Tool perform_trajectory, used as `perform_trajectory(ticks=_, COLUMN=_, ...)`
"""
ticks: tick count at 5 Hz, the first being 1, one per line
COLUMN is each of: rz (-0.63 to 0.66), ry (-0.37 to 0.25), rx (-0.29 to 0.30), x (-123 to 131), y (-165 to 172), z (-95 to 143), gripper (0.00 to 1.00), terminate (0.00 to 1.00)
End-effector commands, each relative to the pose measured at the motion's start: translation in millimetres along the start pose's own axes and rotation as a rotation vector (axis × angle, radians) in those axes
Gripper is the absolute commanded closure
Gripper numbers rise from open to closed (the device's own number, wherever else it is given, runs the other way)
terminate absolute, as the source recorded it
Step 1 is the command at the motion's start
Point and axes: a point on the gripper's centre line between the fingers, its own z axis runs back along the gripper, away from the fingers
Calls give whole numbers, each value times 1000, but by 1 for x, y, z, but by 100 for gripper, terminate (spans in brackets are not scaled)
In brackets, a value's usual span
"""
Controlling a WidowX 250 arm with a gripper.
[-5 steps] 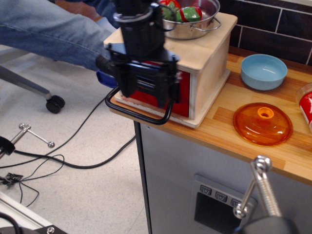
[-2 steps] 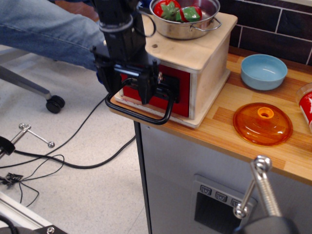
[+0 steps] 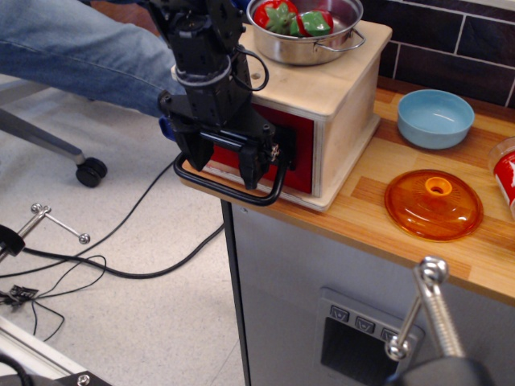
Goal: Open drawer of box
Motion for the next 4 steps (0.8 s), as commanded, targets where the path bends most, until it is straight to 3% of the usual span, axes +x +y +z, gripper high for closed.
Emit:
perform_trajectory(ticks=1, rz=-25, ry=36, rx=16, x=-28, y=-2, z=-11, gripper=0, terminate=0)
perform_trajectory(ticks=4, rz=-68, ry=141, rx=-14, x=-79, y=-12, z=13, gripper=0, terminate=0)
